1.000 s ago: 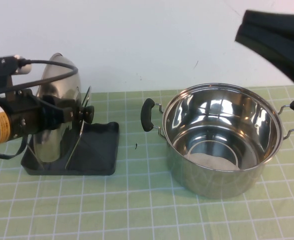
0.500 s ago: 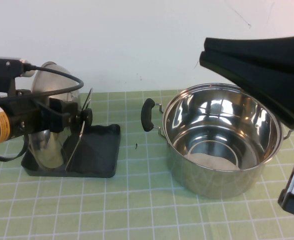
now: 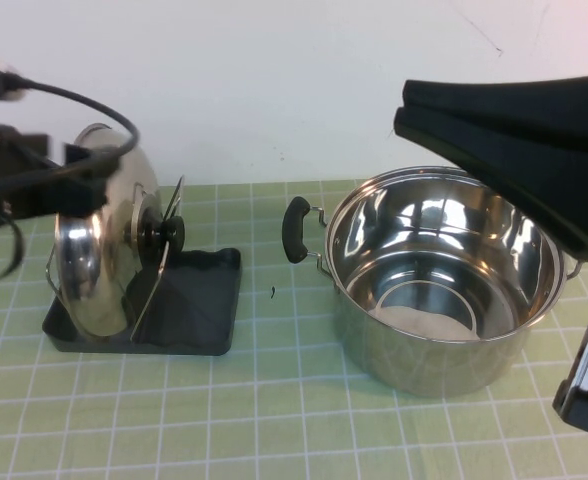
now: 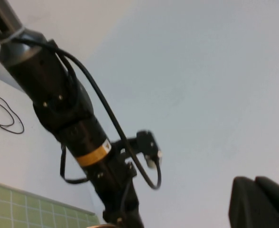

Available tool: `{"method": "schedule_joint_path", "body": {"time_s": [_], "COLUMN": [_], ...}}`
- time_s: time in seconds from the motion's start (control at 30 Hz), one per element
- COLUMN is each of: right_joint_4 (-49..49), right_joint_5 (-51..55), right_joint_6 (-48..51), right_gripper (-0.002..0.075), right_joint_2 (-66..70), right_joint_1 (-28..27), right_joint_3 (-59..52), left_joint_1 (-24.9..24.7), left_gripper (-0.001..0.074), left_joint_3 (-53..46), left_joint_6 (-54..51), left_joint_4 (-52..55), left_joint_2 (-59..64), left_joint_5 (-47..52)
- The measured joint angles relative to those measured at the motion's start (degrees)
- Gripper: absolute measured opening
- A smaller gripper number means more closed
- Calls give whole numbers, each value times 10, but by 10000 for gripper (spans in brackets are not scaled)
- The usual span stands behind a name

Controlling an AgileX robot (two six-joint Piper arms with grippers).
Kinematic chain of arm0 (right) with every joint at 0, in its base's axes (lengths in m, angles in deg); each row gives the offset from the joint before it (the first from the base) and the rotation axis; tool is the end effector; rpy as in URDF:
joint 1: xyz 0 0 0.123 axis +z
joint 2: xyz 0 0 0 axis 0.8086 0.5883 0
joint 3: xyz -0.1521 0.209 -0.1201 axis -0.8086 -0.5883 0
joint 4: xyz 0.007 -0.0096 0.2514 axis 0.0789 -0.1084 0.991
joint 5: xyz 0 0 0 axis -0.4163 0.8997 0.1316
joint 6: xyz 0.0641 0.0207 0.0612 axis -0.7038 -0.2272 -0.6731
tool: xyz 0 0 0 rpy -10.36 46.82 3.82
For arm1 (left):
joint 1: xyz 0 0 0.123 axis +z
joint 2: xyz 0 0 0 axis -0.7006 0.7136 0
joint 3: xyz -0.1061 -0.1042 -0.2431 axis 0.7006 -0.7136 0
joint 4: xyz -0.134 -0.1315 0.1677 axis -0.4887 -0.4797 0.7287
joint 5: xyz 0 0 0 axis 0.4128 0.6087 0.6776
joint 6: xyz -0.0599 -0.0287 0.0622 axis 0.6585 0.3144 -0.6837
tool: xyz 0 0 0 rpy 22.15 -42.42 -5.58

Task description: Put pot lid on rack

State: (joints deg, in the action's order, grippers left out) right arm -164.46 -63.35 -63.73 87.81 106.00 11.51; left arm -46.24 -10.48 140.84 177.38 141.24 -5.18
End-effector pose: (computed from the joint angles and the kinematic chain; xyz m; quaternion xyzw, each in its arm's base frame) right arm 0.1035 0.1771 0.4359 -0.5536 0.3634 0.1688 0.7300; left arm 0.2882 -0.0383 0.3168 0.1133 0.8078 -0.1389 0.5615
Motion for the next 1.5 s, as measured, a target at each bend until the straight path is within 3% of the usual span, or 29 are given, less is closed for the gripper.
{"method": "schedule_joint_path", "body": {"time_s": [0.2, 0.27, 0.33, 0.47, 0.57, 0.67, 0.8, 0.9, 1.1, 1.2, 1.33, 1.5], "right_joint_4": [0, 0, 0, -1, 41, 117, 223, 304, 479, 530, 554, 565], "right_joint_5": [0, 13, 54, 245, 404, 560, 716, 767, 759, 746, 741, 677], "right_joint_6": [36, 66, 95, 145, 238, 344, 436, 461, 522, 554, 554, 495], "right_gripper": [0, 0, 0, 0, -1, -1, -1, -1, -1, -1, -1, -1], "right_joint_2": [0, 0, 0, 0, 0, 0, 0, -4, -42, -61, -96, -170], "right_joint_1": [0, 0, 1, 3, 3, 3, 3, 3, 3, 3, 3, 3], "right_joint_3": [0, 0, 0, 0, 0, 0, 3, 5, 5, -6, -44, -126], "left_joint_1": [0, 0, 0, 0, 0, 0, 0, 0, 0, 0, 0, 0], "left_gripper": [567, 533, 452, 146, 45, 14, 3, 2, 2, 2, 1, 0], "left_joint_3": [0, 0, 0, 0, 0, 0, 1, 1, 1, -5, -43, -141], "left_joint_6": [-15, -32, -44, -80, -109, -157, -281, -369, -699, -870, -944, -974], "left_joint_4": [38, 39, 39, 39, 18, -34, -168, -333, -789, -962, -1067, -1110], "left_joint_2": [-90, -128, -167, -244, -295, -336, -352, -362, -407, -432, -484, -586], "left_joint_5": [81, 107, 137, 207, 266, 347, 491, 587, 619, 631, 621, 537]}}
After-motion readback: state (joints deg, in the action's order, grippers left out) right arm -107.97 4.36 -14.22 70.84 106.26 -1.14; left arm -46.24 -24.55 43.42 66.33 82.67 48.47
